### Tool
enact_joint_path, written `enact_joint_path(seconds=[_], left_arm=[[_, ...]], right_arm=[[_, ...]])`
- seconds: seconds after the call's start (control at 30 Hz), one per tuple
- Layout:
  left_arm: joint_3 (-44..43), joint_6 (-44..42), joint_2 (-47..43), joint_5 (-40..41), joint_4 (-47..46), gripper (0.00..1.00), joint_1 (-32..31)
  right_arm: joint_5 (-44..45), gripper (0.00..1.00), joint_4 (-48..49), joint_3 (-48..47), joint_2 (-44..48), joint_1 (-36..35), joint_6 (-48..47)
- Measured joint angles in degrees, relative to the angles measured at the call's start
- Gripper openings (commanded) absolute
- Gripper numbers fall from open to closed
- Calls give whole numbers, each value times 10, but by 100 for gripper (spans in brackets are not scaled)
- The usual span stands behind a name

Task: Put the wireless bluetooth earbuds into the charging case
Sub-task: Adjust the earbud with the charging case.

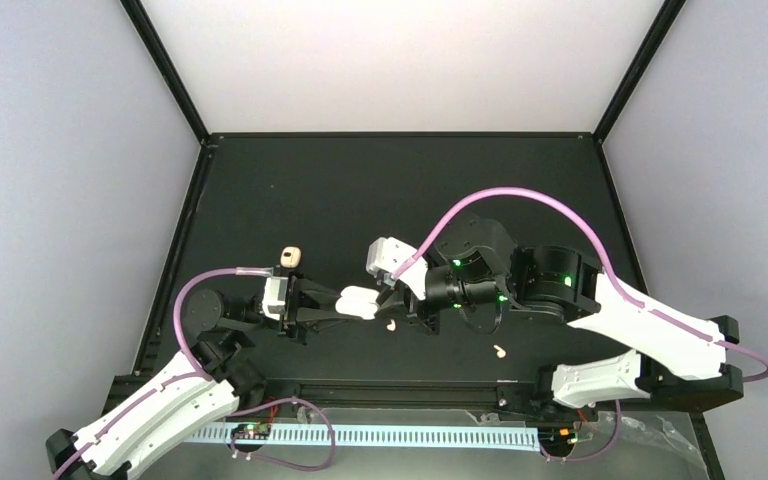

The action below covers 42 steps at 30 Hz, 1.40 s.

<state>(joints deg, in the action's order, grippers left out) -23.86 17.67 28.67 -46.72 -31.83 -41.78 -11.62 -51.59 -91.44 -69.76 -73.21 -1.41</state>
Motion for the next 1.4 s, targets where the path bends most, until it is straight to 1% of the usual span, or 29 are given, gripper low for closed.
enact_joint_path(seconds=[0.13, 0.37, 0.57, 0.63, 0.77, 0.8, 1.4], left_arm=[[0, 0, 0, 0, 0, 1, 0], [0, 0, 0, 0, 0, 2, -1], [0, 0, 0, 0, 0, 2, -3], [0, 0, 0, 1, 0, 2, -3], [0, 0, 0, 1, 0, 2, -3], [0, 0, 0, 2, 0, 2, -3], [0, -1, 4, 3, 0, 1, -3]], right_arm=[[8, 19, 2, 3, 0, 0, 0], [10, 15, 8, 3, -1, 0, 0], [10, 14, 12, 4, -8, 0, 0], [10, 12, 12, 6, -10, 0, 0], [10, 2, 12, 6, -13, 0, -2], [10, 1, 12, 6, -13, 0, -4], [12, 1, 17, 6, 2, 0, -6]])
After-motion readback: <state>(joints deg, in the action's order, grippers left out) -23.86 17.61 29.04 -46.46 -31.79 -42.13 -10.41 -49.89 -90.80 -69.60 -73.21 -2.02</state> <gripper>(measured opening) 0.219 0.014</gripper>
